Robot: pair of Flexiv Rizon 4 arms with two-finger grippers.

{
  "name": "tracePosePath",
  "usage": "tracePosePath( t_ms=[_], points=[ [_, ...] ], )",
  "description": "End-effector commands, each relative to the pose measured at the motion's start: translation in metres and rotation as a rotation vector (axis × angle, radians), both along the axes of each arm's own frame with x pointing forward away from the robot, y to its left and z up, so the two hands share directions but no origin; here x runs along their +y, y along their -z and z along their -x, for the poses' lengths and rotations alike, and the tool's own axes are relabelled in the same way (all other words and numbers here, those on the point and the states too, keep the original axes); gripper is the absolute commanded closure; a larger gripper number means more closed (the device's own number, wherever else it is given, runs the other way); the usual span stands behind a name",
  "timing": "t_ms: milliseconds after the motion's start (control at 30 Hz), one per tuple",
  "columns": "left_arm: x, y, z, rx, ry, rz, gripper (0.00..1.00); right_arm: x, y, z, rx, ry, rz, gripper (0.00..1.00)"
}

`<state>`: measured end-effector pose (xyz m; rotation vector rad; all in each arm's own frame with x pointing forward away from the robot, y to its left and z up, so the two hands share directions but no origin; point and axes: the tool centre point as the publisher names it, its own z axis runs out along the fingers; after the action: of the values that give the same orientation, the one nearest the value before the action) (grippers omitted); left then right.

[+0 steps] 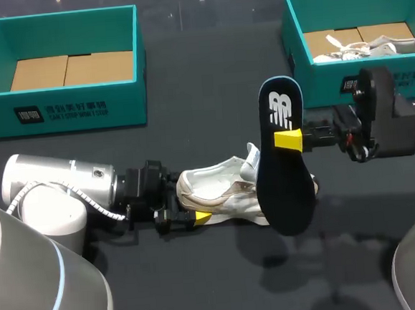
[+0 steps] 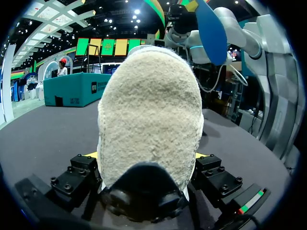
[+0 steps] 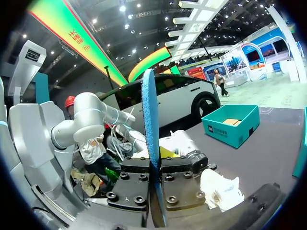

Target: Take the shoe out of the shoebox, open the shoe tongue, remove and reinsert the insole, then place the shoe into the shoebox

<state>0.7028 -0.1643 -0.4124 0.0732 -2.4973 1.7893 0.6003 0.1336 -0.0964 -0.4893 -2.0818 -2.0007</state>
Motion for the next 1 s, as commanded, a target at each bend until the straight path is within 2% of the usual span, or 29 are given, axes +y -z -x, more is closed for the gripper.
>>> tracePosePath(
  t_ms=[33, 233, 267, 300, 333, 367, 700, 1000],
  points=[
    [-0.001, 0.005, 0.003, 0.0, -0.002, -0.001, 1.0, 0.0, 0.001, 0.001, 0.0, 0.002, 0.0, 1.0],
    [0.001, 0.003, 0.003, -0.003, -0.005, -0.008, 1.0, 0.0, 0.001, 0.001, 0.0, 0.002, 0.0, 1.0],
    [0.002, 0.003, 0.003, -0.002, -0.005, -0.009, 0.81, 0.0, 0.001, 0.001, 0.0, 0.002, 0.0, 1.0],
    [0.004, 0.003, 0.003, -0.003, -0.008, -0.017, 0.53, 0.0, 0.001, 0.001, 0.0, 0.002, 0.0, 1.0],
    [0.006, 0.003, 0.004, -0.006, -0.009, -0.023, 0.15, 0.0, 0.001, 0.001, 0.0, 0.002, 0.0, 1.0],
    [0.008, 0.003, 0.004, -0.013, -0.01, -0.035, 0.0, 0.0, 0.001, 0.001, 0.0, 0.002, 0.0, 1.0],
    [0.029, -0.006, 0.006, -0.035, -0.028, -0.086, 0.0, 0.0, 0.001, 0.001, 0.0, 0.002, 0.0, 1.0],
    [0.044, -0.019, 0.0, -0.001, -0.03, -0.234, 0.0, 0.0, 0.001, 0.001, 0.0, 0.002, 0.0, 1.0]
  ],
)
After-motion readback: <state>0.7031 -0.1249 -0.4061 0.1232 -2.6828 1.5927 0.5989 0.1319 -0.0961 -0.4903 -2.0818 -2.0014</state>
